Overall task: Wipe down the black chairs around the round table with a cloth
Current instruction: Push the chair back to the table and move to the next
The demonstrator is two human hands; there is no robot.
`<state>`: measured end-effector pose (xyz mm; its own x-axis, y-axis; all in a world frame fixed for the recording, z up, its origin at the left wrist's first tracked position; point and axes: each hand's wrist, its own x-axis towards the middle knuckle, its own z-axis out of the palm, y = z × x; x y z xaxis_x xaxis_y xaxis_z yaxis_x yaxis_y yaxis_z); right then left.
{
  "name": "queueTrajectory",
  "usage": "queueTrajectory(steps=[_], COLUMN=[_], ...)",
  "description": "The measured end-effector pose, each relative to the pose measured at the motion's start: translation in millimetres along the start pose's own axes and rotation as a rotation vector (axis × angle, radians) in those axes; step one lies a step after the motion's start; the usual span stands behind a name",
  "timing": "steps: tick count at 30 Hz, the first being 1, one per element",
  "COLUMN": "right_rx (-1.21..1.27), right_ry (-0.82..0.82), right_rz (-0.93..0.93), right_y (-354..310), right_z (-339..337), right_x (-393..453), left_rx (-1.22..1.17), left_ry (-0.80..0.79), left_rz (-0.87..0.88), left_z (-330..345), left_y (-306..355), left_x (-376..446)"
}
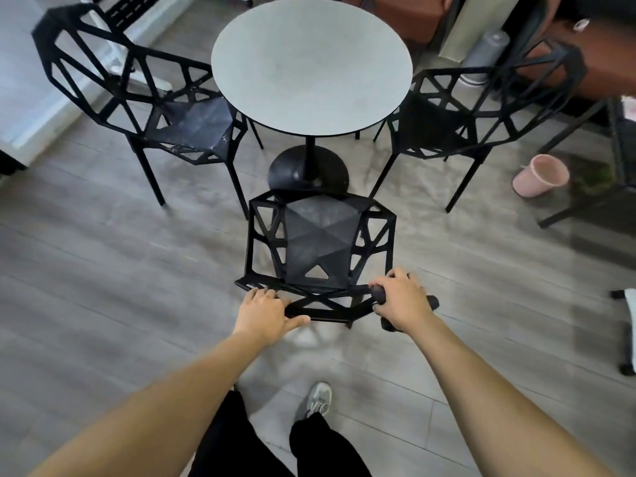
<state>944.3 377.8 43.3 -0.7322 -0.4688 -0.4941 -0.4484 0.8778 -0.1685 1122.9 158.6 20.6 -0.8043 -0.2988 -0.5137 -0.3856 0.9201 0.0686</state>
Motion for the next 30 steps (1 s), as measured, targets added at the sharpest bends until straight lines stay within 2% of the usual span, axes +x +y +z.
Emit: queueTrajectory(steps=[3,5,7,11,15,17,20,22,26,30], right_rx=[0.246,0.376,0.373,0.172,0.156,0.139,0.184,0.231,0.282,0.322], right_ry=[0.157,0.204,0.163,-0.008,-0.128,-0.132,-0.049,0.074,0.273,0.368], right_rz=[-0.055,-0.084,-0.097,-0.053,-0.038,-0.046,-0.052,-0.067,-0.117,-0.19], right_y=[-13.1,-27.6,-40.3,-50.2,-50.2,-53.1,-71.3,-95.6,-164.5,-237.3], right_z=[-3.9,-1.1,10.4,35.7,27.8,20.1,10.9,2.4,-24.1,-46.1], right_x=[-8.0,-11.0,-12.5,-18.9,-18.5,-13.8,-7.5,-3.3,10.1,29.7], left_rx=[-0.012,-0.033,-0.066,-0.081,-0.054,-0.058,-0.072,-0.077,-0.076,-0.08], left_ry=[0.053,0.112,0.191,0.366,0.468,0.506,0.563,0.601,0.657,0.687], left_rz=[0.006,0.014,0.032,0.046,0.04,0.033,0.022,0.021,0.009,-0.006], left_z=[1.8,0.8,-1.8,-15.5,-33.3,-44.0,-61.4,-75.3,-103.3,-125.7], left_y=[5.5,7.7,6.6,-8.9,-35.7,-50.0,-75.6,-96.9,-147.7,-205.5], left_x=[-3.5,-7.6,-12.0,-24.4,-32.9,-36.4,-39.8,-40.9,-40.4,-39.0])
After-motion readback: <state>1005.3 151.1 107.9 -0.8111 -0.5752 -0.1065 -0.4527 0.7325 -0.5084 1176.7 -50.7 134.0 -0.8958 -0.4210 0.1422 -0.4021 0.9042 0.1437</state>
